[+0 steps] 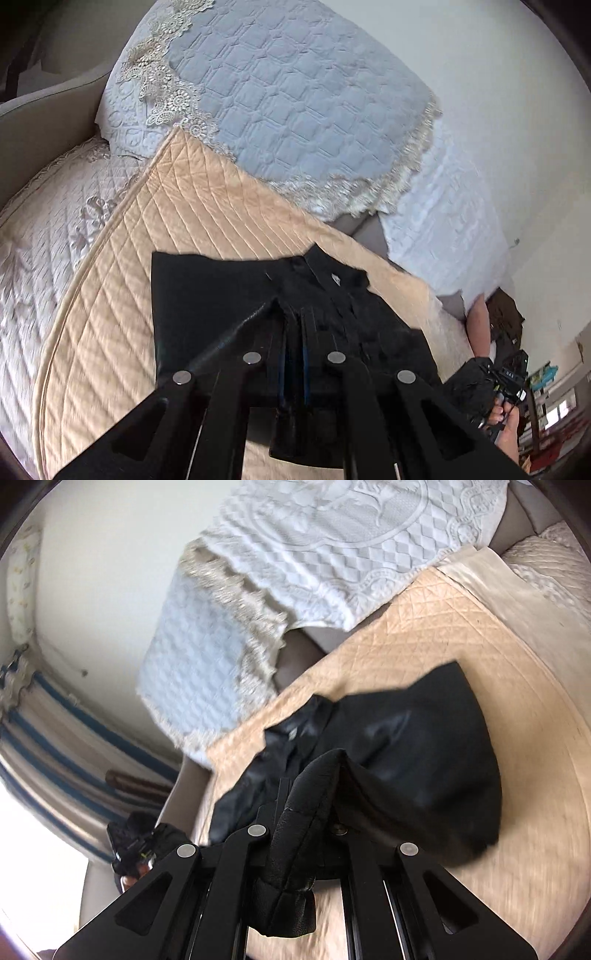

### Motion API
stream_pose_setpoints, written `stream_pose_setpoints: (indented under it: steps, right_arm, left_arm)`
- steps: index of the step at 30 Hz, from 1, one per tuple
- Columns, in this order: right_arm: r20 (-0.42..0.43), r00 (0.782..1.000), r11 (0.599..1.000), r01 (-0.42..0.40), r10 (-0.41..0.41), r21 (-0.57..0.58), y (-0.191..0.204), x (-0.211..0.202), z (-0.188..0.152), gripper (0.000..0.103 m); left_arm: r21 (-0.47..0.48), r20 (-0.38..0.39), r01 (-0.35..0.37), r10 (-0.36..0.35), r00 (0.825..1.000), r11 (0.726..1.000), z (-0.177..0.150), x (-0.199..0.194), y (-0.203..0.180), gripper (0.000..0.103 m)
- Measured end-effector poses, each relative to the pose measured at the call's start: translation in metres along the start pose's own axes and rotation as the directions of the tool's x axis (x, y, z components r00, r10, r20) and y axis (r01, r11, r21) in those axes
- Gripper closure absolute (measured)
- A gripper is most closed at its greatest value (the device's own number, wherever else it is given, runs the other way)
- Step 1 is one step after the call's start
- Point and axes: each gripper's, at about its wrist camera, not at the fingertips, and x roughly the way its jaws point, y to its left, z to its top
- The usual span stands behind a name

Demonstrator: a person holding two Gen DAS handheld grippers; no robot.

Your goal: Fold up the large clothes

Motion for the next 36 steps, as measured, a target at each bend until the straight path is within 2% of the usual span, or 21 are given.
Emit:
stream_pose_setpoints:
  steps: [2, 6, 8, 10, 12, 13, 15, 16, 17, 18, 20, 22, 25, 28, 32, 33, 34, 35, 36]
  right_arm:
    - [-0.009, 1.0, 0.999, 0.029, -0.028, 0.041, -0.015, 0.025, 0.023, 0.098]
    - [-0.046, 0.996, 0.99, 0.08, -0.075, 0.112, -0.047, 0.061, 0.046, 0.093]
    - [-0.078, 0.992, 0.983, 0.114, -0.104, 0.142, -0.061, 0.082, 0.053, 0.083]
    - [-0.112, 0.983, 0.972, 0.165, -0.147, 0.166, -0.071, 0.103, 0.057, 0.081]
    - [-0.115, 0.98, 0.969, 0.181, -0.163, 0.17, -0.073, 0.108, 0.059, 0.079]
    - [-0.104, 0.983, 0.97, 0.165, -0.148, 0.176, -0.072, 0.106, 0.06, 0.074]
    - [-0.052, 0.995, 0.983, 0.091, -0.084, 0.158, -0.064, 0.092, 0.06, 0.052]
    - [-0.023, 0.999, 0.99, 0.049, -0.047, 0.135, -0.06, 0.083, 0.061, 0.035]
    - [0.001, 1.0, 0.993, 0.02, -0.02, 0.113, -0.056, 0.073, 0.061, 0.032]
    - [0.028, 1.0, 0.997, 0.011, -0.013, 0.073, -0.052, 0.061, 0.063, 0.032]
    - [0.053, 0.995, 0.996, 0.089, -0.088, -0.015, -0.044, 0.053, 0.065, 0.032]
    - [0.042, 0.978, 0.972, 0.209, -0.205, -0.107, -0.041, 0.054, 0.066, 0.032]
    - [-0.025, 0.951, 0.934, 0.299, -0.31, -0.194, -0.047, 0.072, 0.065, 0.032]
    - [-0.078, 0.922, 0.897, 0.346, -0.379, -0.274, -0.05, 0.095, 0.065, 0.032]
    - [-0.17, 0.892, 0.882, 0.356, -0.419, -0.308, -0.061, 0.121, 0.067, 0.034]
    - [-0.189, 0.88, 0.874, 0.362, -0.435, -0.324, -0.061, 0.127, 0.065, 0.04]
    - [-0.195, 0.87, 0.863, 0.371, -0.452, -0.342, -0.059, 0.13, 0.062, 0.068]
    - [-0.188, 0.859, 0.846, 0.388, -0.476, -0.366, -0.057, 0.131, 0.059, 0.093]
    - [-0.172, 0.856, 0.834, 0.398, -0.487, -0.382, -0.054, 0.131, 0.057, 0.095]
  left_arm:
    - [-0.034, -0.004, -0.018, 0.018, 1.0, 0.999, 0.013, 0.022, 0.011, 0.097]
    - [-0.109, -0.049, -0.102, 0.097, 0.994, 0.989, 0.024, 0.071, 0.042, 0.097]
    - [-0.128, -0.079, -0.16, 0.151, 0.985, 0.979, 0.023, 0.093, 0.054, 0.097]
    - [-0.136, -0.11, -0.206, 0.192, 0.975, 0.969, 0.024, 0.111, 0.064, 0.097]
    - [-0.146, -0.138, -0.233, 0.213, 0.967, 0.961, 0.025, 0.12, 0.071, 0.097]
    - [-0.153, -0.145, -0.228, 0.207, 0.968, 0.962, 0.027, 0.119, 0.072, 0.097]
    - [-0.147, -0.123, -0.216, 0.198, 0.972, 0.965, 0.031, 0.11, 0.07, 0.093]
    - [-0.129, -0.09, -0.215, 0.204, 0.975, 0.968, 0.033, 0.102, 0.067, 0.09]
    - [-0.104, -0.06, -0.225, 0.22, 0.974, 0.969, 0.035, 0.093, 0.063, 0.079]
    - [-0.087, -0.042, -0.234, 0.231, 0.972, 0.968, 0.036, 0.088, 0.06, 0.061]
    - [-0.04, -0.025, -0.233, 0.232, 0.972, 0.972, 0.037, 0.083, 0.054, 0.05]
    - [0.032, -0.049, -0.257, 0.258, 0.965, 0.966, 0.039, 0.094, 0.049, 0.049]
    - [0.114, -0.12, -0.285, 0.298, 0.947, 0.952, 0.04, 0.123, 0.044, 0.047]
    - [0.159, -0.184, -0.303, 0.33, 0.926, 0.94, 0.039, 0.155, 0.046, 0.047]
    - [0.172, -0.243, -0.308, 0.344, 0.907, 0.936, 0.037, 0.184, 0.051, 0.047]
    - [0.179, -0.244, -0.308, 0.346, 0.906, 0.934, 0.036, 0.186, 0.05, 0.048]
    - [0.192, -0.241, -0.306, 0.347, 0.906, 0.932, 0.035, 0.188, 0.047, 0.048]
    - [0.21, -0.232, -0.3, 0.345, 0.909, 0.931, 0.034, 0.187, 0.043, 0.057]
    - [0.238, -0.211, -0.306, 0.357, 0.91, 0.922, 0.032, 0.185, 0.038, 0.076]
